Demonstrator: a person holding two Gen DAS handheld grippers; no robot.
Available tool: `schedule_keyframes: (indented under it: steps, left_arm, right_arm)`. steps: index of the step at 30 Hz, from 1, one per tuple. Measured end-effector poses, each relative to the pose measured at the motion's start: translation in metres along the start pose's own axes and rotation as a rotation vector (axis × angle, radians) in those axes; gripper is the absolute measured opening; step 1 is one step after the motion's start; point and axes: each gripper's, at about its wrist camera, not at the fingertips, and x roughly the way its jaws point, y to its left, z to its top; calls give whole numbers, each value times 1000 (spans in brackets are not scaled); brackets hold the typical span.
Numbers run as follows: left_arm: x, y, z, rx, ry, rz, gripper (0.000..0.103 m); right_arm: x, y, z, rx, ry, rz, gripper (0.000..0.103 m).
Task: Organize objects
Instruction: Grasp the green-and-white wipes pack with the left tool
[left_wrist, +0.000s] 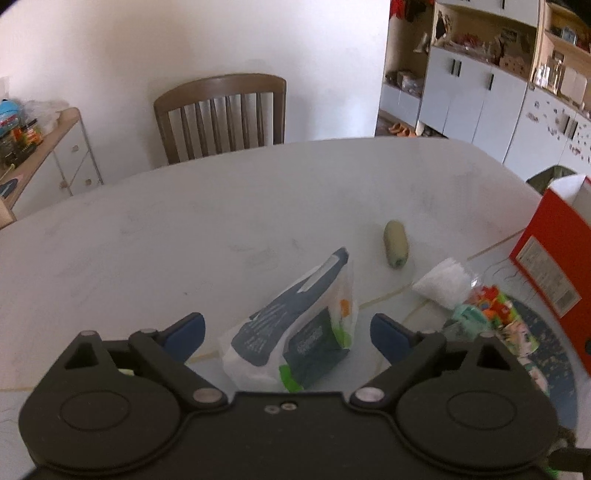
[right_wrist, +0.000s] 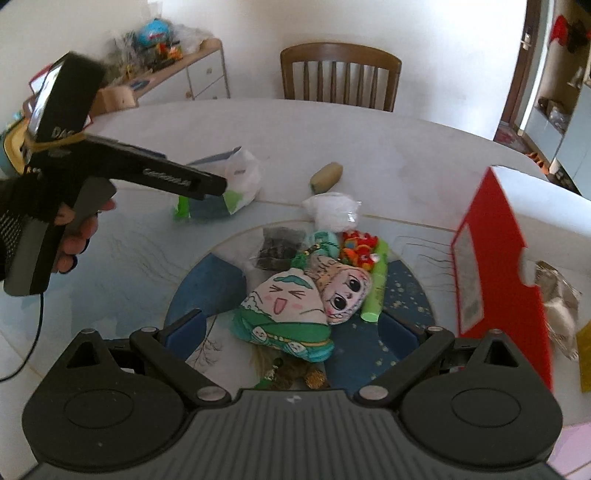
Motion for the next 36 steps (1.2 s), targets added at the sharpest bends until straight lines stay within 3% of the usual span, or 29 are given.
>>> schedule_keyframes:
  steps: [12, 19, 25, 28, 36]
  left_arm:
    - [20, 8, -2, 15, 30, -44, 72]
    - [18, 8, -2, 30, 23, -57, 56]
    - [15, 10, -3, 30, 19, -67, 44]
    - [13, 10, -4, 33, 18, -79, 30]
    - [5, 11, -6, 13, 5, -108, 25]
  right_arm:
    - [33, 15, 3, -48, 38, -35, 93]
    - [44, 20, 2, -80, 63, -62, 70]
    - [45, 23, 3, -90, 67, -75, 62]
    - [40, 23, 3, -88, 58, -77, 53]
    - [20, 20, 6, -56, 23, -55, 31]
